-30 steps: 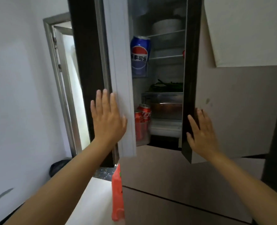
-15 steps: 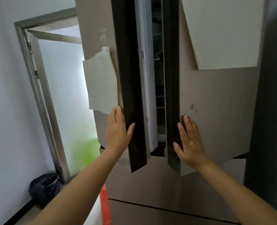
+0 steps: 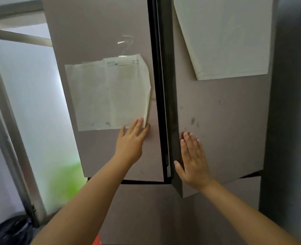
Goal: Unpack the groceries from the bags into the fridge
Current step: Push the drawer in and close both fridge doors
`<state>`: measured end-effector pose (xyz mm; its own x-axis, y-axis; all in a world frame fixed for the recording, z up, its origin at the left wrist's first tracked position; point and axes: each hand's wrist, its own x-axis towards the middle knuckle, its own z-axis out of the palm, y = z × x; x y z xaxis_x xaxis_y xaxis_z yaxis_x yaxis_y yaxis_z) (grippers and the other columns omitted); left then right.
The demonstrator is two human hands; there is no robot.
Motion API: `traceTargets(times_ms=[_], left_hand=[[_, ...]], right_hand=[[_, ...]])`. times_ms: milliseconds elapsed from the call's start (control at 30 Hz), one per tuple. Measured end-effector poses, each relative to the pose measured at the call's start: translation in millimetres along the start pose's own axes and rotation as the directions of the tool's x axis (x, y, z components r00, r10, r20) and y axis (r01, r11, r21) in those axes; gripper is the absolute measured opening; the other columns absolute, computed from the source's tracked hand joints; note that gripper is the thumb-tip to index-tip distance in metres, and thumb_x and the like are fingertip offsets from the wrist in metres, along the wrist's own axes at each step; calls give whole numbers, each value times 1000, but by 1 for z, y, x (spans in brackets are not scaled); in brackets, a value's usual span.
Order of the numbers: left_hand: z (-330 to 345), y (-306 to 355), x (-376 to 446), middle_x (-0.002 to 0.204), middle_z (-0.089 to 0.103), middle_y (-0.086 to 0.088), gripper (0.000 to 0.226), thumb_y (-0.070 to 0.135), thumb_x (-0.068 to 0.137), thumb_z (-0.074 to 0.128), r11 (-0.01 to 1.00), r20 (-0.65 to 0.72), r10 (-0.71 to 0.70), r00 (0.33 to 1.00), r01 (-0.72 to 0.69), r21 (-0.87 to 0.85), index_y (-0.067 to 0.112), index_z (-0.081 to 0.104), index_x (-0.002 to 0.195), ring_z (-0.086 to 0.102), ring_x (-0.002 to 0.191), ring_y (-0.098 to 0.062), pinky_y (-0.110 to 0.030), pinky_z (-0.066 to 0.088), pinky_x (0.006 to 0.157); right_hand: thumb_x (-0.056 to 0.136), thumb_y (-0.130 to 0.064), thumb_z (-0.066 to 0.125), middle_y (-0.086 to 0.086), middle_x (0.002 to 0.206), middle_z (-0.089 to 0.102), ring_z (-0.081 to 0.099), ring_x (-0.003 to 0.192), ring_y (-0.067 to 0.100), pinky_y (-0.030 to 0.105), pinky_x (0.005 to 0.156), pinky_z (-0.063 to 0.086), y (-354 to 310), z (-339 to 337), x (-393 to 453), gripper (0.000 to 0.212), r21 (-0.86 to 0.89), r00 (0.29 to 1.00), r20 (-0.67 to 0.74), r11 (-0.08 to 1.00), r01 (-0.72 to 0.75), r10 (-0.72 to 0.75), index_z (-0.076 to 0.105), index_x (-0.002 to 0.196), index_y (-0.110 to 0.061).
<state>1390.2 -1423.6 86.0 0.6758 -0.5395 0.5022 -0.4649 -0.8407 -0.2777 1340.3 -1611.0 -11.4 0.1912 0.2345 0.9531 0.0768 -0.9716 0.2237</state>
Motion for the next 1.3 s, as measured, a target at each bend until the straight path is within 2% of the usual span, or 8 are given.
traceTargets(times_ms=[367, 533, 600, 800, 967, 1100, 1200, 1300], left_hand=[[10, 2, 25, 159, -17, -3, 67, 14, 97, 37, 999, 39, 39, 998, -39, 10, 22, -2, 152, -13, 148, -18, -43, 3, 120], [38, -25, 21, 131, 59, -17, 53, 3, 69, 58, 968, -431, 237, 871, -251, 25, 17, 59, 120, 58, 121, -31, -48, 48, 93], [53, -36, 17, 119, 67, -17, 38, 9, 71, 43, 962, -526, 229, 819, -272, -6, 15, 51, 108, 63, 114, -32, -41, 49, 92], [58, -67, 40, 124, 61, -25, 47, 18, 77, 40, 978, -729, 116, 675, -205, -34, 4, 41, 122, 35, 123, -30, -34, 17, 111], [47, -57, 81, 134, 53, -24, 50, 36, 99, 20, 980, -742, 82, 665, -189, -61, 2, 34, 132, 29, 129, -29, -27, -6, 118], [82, -51, 97, 159, -13, 0, 63, 46, 98, 6, 988, -804, 96, 587, -156, 5, 15, -8, 151, -12, 148, -13, -32, -12, 118], [95, -52, 97, 156, -24, 6, 64, 46, 98, 9, 985, -842, 85, 533, -171, -9, 16, -15, 149, -18, 146, -8, -33, -11, 119], [96, -55, 101, 156, -25, 7, 64, 46, 98, 11, 980, -864, 89, 495, -200, -13, 17, -14, 149, -18, 146, -8, -33, -10, 119]], right_hand=[[97, -37, 10, 4, 157, -19, -14, 147, 18, 37, 120, -7, 3, 55, 5, 61, -212, 999, -50, 977, -12, 1, -10, 147, -8], [97, -38, 6, 4, 157, -20, -15, 146, 17, 37, 120, -8, 9, 84, 11, 61, -288, 999, -43, 957, -27, 16, -11, 147, -8], [97, -40, 5, 5, 157, -20, -15, 146, 18, 37, 120, -9, 13, 98, 13, 62, -312, 999, -44, 949, -44, 31, -10, 147, -8], [97, -41, 6, 4, 157, -18, -14, 147, 17, 38, 119, -8, 15, 102, 12, 63, -330, 998, -68, 944, -32, 11, -9, 148, -8], [97, -42, 10, 3, 158, -17, -12, 147, 17, 39, 120, -6, 12, 104, 12, 64, -369, 996, -84, 929, -37, 7, -7, 148, -8], [96, -42, 13, 1, 159, -12, -9, 147, 15, 38, 120, -3, 14, 104, 14, 62, -365, 997, -78, 930, -49, 22, 1, 149, -11], [97, -43, 12, 8, 149, 24, 13, 145, 17, 34, 120, 0, 8, 93, 21, 58, -322, 997, -28, 943, -82, 76, 34, 134, -5], [98, -42, 17, 15, 119, 54, 45, 112, 23, 30, 105, 27, 2, 73, 34, 59, -166, 996, -48, 982, -89, 82, 56, 113, 0]])
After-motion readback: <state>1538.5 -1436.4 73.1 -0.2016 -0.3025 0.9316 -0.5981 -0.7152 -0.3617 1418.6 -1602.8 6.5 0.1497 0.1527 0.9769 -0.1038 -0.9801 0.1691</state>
